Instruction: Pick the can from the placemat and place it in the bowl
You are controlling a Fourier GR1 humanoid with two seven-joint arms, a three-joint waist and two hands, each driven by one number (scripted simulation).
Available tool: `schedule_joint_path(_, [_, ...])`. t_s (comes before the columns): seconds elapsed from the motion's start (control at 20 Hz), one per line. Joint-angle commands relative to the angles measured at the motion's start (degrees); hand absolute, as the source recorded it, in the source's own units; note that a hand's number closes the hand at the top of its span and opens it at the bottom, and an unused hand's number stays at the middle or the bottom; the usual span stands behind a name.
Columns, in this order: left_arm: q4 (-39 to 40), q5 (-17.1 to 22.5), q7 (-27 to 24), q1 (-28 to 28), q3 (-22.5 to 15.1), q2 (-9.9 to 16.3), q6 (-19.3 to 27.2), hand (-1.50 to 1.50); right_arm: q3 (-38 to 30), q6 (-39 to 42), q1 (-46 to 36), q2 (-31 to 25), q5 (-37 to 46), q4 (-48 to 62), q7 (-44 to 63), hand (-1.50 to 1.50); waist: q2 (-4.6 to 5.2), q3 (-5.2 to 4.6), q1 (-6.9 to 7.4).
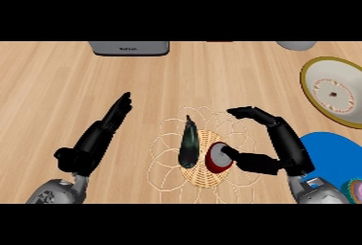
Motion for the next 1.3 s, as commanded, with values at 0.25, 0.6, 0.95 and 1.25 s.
schedule_joint_path(0.25, [-1.2,-0.2,3.0,-0.9,-0.4,-1.6,-0.6,0.0,7.2,9.7,-13.0,-7.9,14.0,1.3,12.9,-1.5,-0.39,-0.09,0.48])
schedule_joint_path(0.6, [0.9,0.2,2.7,-1.2,-0.3,-2.0,-1.9,0.0,13.4,34.3,-23.2,-14.7,9.8,0.7,30.0,-1.5,-0.48,-0.33,0.65])
schedule_joint_path(0.95, [4.4,-1.1,2.6,-4.4,0.2,-4.6,-1.4,0.0,12.5,48.8,-32.6,-5.6,-5.7,1.4,53.7,-1.5,-0.27,-0.14,-0.3])
schedule_joint_path(1.25, [2.5,-2.1,0.3,0.1,0.5,-3.8,-2.2,0.0,15.5,47.7,-36.8,0.5,-10.7,4.9,65.7,-1.5,-0.37,-0.11,0.35])
